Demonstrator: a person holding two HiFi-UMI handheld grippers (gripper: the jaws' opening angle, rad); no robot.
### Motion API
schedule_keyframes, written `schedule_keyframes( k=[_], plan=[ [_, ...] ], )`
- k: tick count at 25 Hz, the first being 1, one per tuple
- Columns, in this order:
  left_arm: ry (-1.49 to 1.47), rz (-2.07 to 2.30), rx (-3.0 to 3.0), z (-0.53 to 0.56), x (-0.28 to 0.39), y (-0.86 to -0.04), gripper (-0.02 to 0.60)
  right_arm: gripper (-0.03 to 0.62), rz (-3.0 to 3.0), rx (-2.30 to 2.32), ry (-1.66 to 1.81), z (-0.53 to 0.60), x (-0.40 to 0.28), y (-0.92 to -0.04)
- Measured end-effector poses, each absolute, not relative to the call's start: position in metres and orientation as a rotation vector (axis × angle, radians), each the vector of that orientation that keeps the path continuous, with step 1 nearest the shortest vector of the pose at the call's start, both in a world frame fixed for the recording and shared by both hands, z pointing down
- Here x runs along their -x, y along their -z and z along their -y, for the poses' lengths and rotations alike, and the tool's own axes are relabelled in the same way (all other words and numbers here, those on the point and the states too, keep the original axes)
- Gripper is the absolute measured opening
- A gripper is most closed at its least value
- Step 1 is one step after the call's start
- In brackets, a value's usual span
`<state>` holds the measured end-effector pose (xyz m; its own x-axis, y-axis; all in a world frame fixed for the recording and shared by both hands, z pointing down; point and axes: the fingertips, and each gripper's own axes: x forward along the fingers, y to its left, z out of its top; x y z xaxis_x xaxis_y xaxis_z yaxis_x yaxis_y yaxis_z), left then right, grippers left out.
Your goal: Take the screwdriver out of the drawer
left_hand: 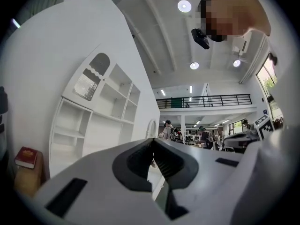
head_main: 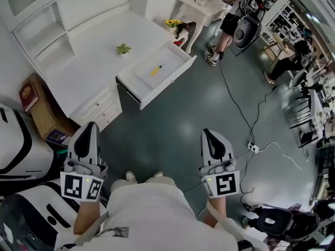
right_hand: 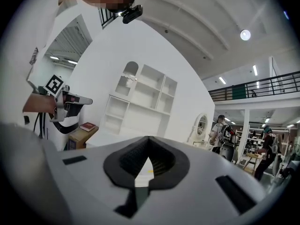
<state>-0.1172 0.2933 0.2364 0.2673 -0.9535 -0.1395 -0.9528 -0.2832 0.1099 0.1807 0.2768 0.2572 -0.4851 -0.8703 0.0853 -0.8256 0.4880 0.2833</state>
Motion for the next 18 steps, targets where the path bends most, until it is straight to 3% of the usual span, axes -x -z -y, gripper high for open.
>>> schedule_keyframes(
  k=[15, 18],
  plan=[
    [0.230, 1.895, -2.491, -0.296, 0.051, -0.241, 0.015, 0.008, 2.544, -1.429, 0.386, -0.281, -0.242, -0.258],
    [0.228, 1.905, -2.483, -0.297, 0.036, -0.242, 0.015, 0.106, 2.560, -1.414, 0.364, -0.279, -0.259, -0.261]
  ],
)
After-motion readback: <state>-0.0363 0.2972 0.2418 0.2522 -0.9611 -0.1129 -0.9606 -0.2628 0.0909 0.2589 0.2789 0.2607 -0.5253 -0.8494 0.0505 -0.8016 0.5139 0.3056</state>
